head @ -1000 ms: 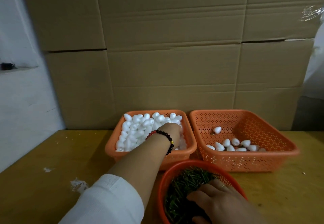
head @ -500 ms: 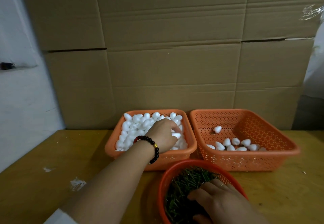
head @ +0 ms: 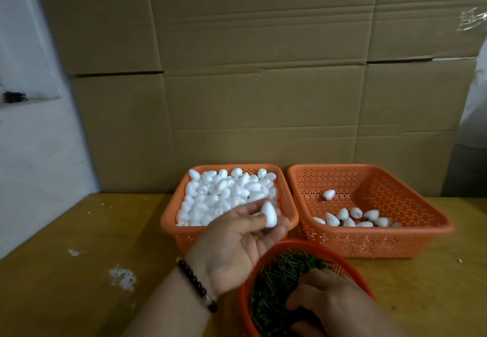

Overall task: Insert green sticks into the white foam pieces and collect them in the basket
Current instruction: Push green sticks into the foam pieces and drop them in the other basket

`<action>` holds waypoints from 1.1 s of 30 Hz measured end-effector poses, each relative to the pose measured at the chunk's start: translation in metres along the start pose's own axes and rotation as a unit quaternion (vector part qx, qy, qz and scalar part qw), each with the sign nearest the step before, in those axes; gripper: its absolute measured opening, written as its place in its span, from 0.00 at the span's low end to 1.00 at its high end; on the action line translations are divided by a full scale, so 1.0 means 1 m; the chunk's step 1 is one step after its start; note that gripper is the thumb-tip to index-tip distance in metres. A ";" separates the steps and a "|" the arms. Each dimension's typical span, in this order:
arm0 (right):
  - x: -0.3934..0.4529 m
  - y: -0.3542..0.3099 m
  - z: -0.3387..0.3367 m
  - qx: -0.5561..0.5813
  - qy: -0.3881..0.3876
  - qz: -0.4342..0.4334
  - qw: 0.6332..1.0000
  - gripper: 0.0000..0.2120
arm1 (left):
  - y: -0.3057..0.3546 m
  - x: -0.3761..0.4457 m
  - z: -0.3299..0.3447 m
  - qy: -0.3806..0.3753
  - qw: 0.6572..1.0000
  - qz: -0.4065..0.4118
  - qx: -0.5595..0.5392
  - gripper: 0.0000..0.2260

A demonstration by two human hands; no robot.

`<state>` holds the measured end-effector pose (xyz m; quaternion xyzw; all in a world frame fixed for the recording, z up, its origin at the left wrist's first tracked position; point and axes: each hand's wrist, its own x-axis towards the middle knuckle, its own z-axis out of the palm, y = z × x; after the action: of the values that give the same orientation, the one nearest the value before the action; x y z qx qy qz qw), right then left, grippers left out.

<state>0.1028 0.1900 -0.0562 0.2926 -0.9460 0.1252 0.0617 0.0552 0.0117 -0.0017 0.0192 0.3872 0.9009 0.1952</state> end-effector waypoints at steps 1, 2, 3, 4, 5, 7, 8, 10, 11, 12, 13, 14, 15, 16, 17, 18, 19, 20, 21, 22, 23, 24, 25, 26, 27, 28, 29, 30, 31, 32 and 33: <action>0.000 0.000 0.000 0.003 0.001 0.001 1.000 0.18 | -0.004 -0.005 0.000 -0.005 1.000 -0.018 -0.022 0.15; 0.000 0.001 0.000 0.003 0.001 0.001 1.000 0.18 | -0.009 -0.009 -0.001 -0.006 0.999 -0.031 -0.036 0.15; 0.000 0.002 0.001 0.003 0.001 0.001 1.000 0.19 | -0.012 -0.011 -0.002 -0.005 0.998 -0.042 -0.046 0.14; 0.001 0.003 0.002 0.004 0.002 0.000 1.000 0.19 | -0.015 -0.013 -0.002 -0.007 0.997 -0.052 -0.055 0.14; 0.001 0.003 0.002 0.004 0.002 0.002 1.000 0.19 | -0.018 -0.014 -0.002 -0.008 0.996 -0.060 -0.064 0.13; 0.001 0.004 0.002 0.002 -0.005 0.007 1.000 0.20 | -0.021 -0.015 -0.002 -0.010 0.994 -0.074 -0.076 0.13; 0.002 0.004 0.003 -0.001 -0.010 0.006 1.000 0.20 | -0.021 -0.015 -0.002 -0.011 0.994 -0.082 -0.076 0.14; 0.002 0.004 0.002 -0.007 -0.018 0.003 1.000 0.20 | -0.023 -0.015 -0.001 -0.015 0.993 -0.094 -0.072 0.14; 0.002 0.005 0.002 -0.006 -0.018 0.004 1.000 0.19 | -0.023 -0.015 -0.002 -0.016 0.992 -0.099 -0.073 0.13; 0.002 0.005 0.001 -0.005 -0.016 0.005 1.000 0.19 | -0.023 -0.015 -0.002 -0.017 0.992 -0.101 -0.074 0.13; 0.002 0.005 0.001 -0.004 -0.013 0.007 1.000 0.18 | -0.022 -0.015 -0.003 -0.019 0.992 -0.103 -0.071 0.13; 0.001 0.005 0.000 -0.003 -0.011 0.009 1.000 0.18 | -0.022 -0.016 -0.004 -0.021 0.992 -0.105 -0.063 0.13; 0.001 0.005 0.000 -0.002 -0.009 0.011 1.000 0.18 | -0.021 -0.017 -0.004 -0.024 0.992 -0.108 -0.053 0.12; 0.001 0.005 -0.001 0.002 -0.008 0.013 1.000 0.17 | -0.021 -0.018 -0.005 -0.027 0.992 -0.112 -0.044 0.12; 0.001 0.005 -0.001 0.007 -0.006 0.015 1.000 0.17 | -0.021 -0.019 -0.005 -0.027 0.992 -0.116 -0.039 0.11; 0.001 0.004 -0.001 0.010 -0.005 0.015 1.000 0.17 | -0.021 -0.018 -0.006 -0.024 0.992 -0.120 -0.041 0.11; 0.000 0.004 -0.001 0.011 -0.004 0.016 1.000 0.17 | -0.021 -0.018 -0.007 -0.019 0.991 -0.122 -0.046 0.12; 0.000 0.004 -0.001 0.010 -0.002 0.017 1.000 0.17 | -0.022 -0.018 -0.007 -0.014 0.991 -0.123 -0.051 0.13; 0.000 0.003 -0.002 0.012 -0.001 0.019 1.000 0.17 | -0.022 -0.017 -0.008 -0.011 0.991 -0.122 -0.056 0.15; 0.000 0.003 -0.003 0.015 0.001 0.021 1.000 0.17 | -0.022 -0.016 -0.008 -0.009 0.991 -0.120 -0.061 0.16; 0.000 0.002 -0.004 0.019 0.004 0.023 1.000 0.16 | -0.022 -0.016 -0.008 -0.008 0.991 -0.118 -0.068 0.18; -0.001 0.002 -0.004 0.020 0.005 0.024 1.000 0.16 | -0.022 -0.015 -0.008 -0.008 0.990 -0.116 -0.075 0.19; -0.001 0.002 -0.005 0.018 0.007 0.025 0.999 0.16 | -0.022 -0.015 -0.008 -0.009 0.990 -0.116 -0.083 0.20; -0.002 0.002 -0.005 0.018 0.011 0.028 0.999 0.16 | -0.021 -0.015 -0.007 -0.012 0.989 -0.116 -0.090 0.20; -0.002 0.002 -0.005 0.020 0.017 0.031 0.999 0.16 | -0.021 -0.015 -0.007 -0.016 0.988 -0.117 -0.095 0.20; -0.003 0.002 -0.005 0.024 0.023 0.035 0.999 0.16 | -0.021 -0.016 -0.007 -0.020 0.988 -0.118 -0.099 0.19; -0.003 0.002 -0.006 0.029 0.030 0.039 0.998 0.16 | -0.021 -0.016 -0.006 -0.024 0.987 -0.119 -0.102 0.19; -0.003 0.002 -0.006 0.033 0.035 0.043 0.998 0.16 | -0.021 -0.016 -0.006 -0.026 0.987 -0.119 -0.104 0.19; -0.003 0.002 -0.006 0.037 0.038 0.047 0.998 0.15 | -0.021 -0.016 -0.006 -0.027 0.987 -0.120 -0.107 0.19; -0.004 0.002 -0.007 0.042 0.039 0.049 0.997 0.14 | -0.021 -0.016 -0.006 -0.026 0.986 -0.120 -0.113 0.19; -0.003 0.002 -0.008 0.048 0.038 0.052 0.997 0.13 | -0.022 -0.016 -0.006 -0.025 0.985 -0.118 -0.119 0.20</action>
<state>0.1046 0.1956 -0.0501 0.2410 -0.9497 0.1844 0.0771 0.0757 0.0150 -0.0194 -0.0281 0.2715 0.9104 0.3108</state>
